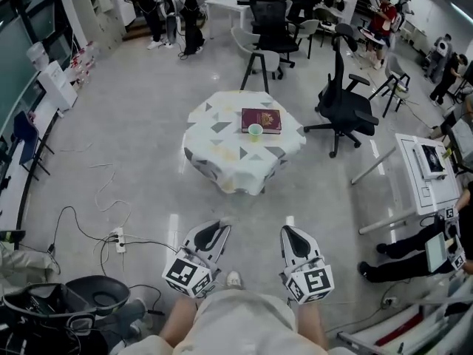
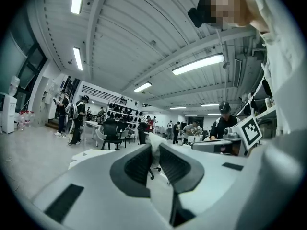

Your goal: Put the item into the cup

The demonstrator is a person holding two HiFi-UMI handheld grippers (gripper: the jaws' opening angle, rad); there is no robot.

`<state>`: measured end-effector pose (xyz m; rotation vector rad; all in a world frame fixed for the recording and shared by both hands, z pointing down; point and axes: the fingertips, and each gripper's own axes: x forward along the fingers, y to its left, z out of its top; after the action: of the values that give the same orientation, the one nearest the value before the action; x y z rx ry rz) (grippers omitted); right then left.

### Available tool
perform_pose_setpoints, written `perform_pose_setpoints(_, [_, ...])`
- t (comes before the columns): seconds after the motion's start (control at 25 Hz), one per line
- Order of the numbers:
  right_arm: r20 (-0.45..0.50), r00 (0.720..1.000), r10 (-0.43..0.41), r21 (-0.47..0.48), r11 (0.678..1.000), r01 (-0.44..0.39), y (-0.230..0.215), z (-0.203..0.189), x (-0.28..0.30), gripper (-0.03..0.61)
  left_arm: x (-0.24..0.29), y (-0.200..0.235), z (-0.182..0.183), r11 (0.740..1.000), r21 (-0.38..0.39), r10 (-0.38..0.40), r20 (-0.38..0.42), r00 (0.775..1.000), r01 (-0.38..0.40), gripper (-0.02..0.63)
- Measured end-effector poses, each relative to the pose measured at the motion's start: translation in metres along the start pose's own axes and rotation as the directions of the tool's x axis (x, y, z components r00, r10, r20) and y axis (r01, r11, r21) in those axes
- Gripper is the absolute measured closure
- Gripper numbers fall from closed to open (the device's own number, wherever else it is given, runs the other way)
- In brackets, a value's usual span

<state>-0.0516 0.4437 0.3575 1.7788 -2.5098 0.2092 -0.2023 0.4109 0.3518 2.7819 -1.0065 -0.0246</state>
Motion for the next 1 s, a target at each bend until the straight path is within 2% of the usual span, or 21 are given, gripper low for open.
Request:
perform_pose_setpoints(0.28, [-0.014, 0.999, -0.045, 0.003, 0.999, 0.045, 0.003, -0.002, 0.019, 0.571, 0.015, 0.026, 0.002, 0.999, 0.005, -0.037, -0.003, 0.999, 0.037, 0.552])
perform_pose_setpoints(0.52, [-0.03, 0.997, -0.073, -0.017, 0.997, 0.073, -0.003, 0.001, 0.024, 0.571, 0.026, 0.03, 0.0, 0.999, 0.006, -0.044, -0.006, 0.999, 0.044, 0.552])
perform_pose_setpoints(0.8, [-0.016, 0.998, -0.06, -0.021, 0.998, 0.06, -0.015, 0.006, 0.042, 0.571, 0.046, 0.036, 0.0, 0.999, 0.024, -0.025, -0.016, 1.0, 0.025, 0.552])
perform_pose_setpoints(1.0, [-0.004, 0.999, -0.053, -0.014, 0.999, 0.053, -0.042, 0.009, 0.06, 0.571, 0.079, 0.038, 0.003, 0.999, 0.041, -0.025, -0.017, 1.0, 0.025, 0.552])
